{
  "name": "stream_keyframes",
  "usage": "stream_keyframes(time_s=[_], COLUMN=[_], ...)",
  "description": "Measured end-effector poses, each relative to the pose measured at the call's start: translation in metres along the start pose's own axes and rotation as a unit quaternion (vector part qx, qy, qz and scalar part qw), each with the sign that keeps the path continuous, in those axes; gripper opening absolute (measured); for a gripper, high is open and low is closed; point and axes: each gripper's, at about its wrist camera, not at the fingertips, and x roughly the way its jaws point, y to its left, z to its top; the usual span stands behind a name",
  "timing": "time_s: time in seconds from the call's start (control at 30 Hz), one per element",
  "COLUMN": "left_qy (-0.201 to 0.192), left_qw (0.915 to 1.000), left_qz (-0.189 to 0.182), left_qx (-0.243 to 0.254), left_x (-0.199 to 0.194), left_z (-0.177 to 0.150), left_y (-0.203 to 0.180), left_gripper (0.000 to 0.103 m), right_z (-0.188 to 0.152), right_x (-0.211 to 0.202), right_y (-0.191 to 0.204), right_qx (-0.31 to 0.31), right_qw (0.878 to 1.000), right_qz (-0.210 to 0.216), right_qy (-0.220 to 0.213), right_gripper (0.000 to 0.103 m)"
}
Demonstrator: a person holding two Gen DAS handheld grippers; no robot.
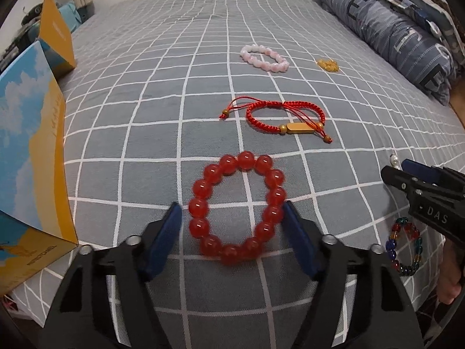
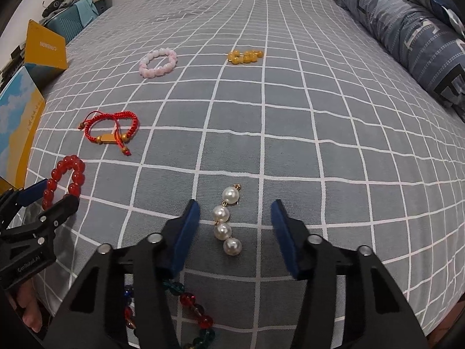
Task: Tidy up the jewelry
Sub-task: 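Grasp red bead bracelet with left tool while right tool grasps pearl pendant, then lift both held items and carry them toward the white box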
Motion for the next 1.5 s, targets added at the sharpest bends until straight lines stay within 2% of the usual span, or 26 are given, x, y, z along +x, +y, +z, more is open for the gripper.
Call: stream_keyframes(time_s=[0.07, 0.2, 0.33, 0.43, 0.5, 0.53, 0.93, 1.03, 1.5], left_qy=[0.002, 0.004, 0.005, 0.001, -0.004, -0.010, -0.021, -0.038, -0.068], left_qw=[1.0000, 1.0000, 0.9999, 0.9998, 0.9996, 0.9996, 0.9992, 0.9990, 0.9968], left_qz=[-0.003, -0.006, -0.009, -0.020, -0.026, -0.025, -0.035, -0.022, -0.040], left_qx=[0.001, -0.001, 0.001, -0.001, -0.006, -0.003, -0.002, 0.000, -0.010], left_x=[-0.002, -0.003, -0.004, -0.006, -0.008, -0.010, -0.016, -0.023, -0.039], left_z=[0.000, -0.001, -0.001, -0.002, -0.003, -0.003, -0.001, -0.002, 0.000], left_y=[0.000, 0.001, 0.000, 0.001, 0.002, 0.002, -0.001, -0.001, 0.002], left_gripper=[0.056, 0.049, 0.037, 0.026, 0.024, 0.013, 0.013, 0.013, 0.013], right_z=[0.000, -0.001, -0.001, 0.000, 0.000, 0.000, 0.000, 0.001, 0.002], right_x=[0.000, 0.000, 0.000, 0.000, 0.000, -0.001, -0.005, -0.007, -0.022], right_y=[0.001, 0.003, 0.003, 0.001, -0.001, -0.002, -0.002, -0.001, -0.003], right_qx=[0.001, -0.003, -0.003, 0.001, 0.007, 0.009, 0.015, 0.015, 0.022], right_qw=[1.000, 1.000, 1.000, 1.000, 1.000, 1.000, 1.000, 0.999, 0.997], right_qz=[-0.003, -0.007, -0.006, -0.010, -0.011, -0.009, -0.016, -0.017, -0.025], right_qy=[-0.002, -0.002, -0.001, -0.003, -0.006, -0.007, -0.020, -0.025, -0.067], right_gripper=[0.038, 0.029, 0.024, 0.013, 0.011, 0.011, 0.011, 0.011, 0.011])
